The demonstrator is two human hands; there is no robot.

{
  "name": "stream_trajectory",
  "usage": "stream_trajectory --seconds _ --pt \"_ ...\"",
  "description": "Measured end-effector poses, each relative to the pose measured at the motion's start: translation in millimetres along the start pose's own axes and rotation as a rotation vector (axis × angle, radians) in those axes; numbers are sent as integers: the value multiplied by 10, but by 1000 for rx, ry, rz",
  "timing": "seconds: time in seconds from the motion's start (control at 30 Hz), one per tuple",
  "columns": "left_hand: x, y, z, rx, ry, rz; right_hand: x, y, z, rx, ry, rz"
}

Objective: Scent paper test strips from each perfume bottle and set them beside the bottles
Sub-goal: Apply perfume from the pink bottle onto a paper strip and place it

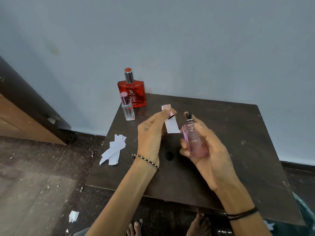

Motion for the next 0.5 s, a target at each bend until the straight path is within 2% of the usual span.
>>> stream_trajectory --seconds 0.2,0.33,0.4,0.5 --pt "4 -7 20 15 -9 0 30 34 -30 -220 21 99" --pt "16 25 11 25 -3 9 12 60 19 -486 -67 164" --pt "17 36 10 26 -4 13 63 60 43 -493 -84 155" --pt "10 65 7 7 -7 28 133 -44 67 -383 -53 32"
Point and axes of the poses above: each hand's wrist, its own x-axis towards the middle knuckle, its own z-axis out of the back of the hand, y = z × x, the point moved 9 cm from there along x, towards the middle knuckle, and after that the axes turned 1 degree about -z, right-handed, at the moved point
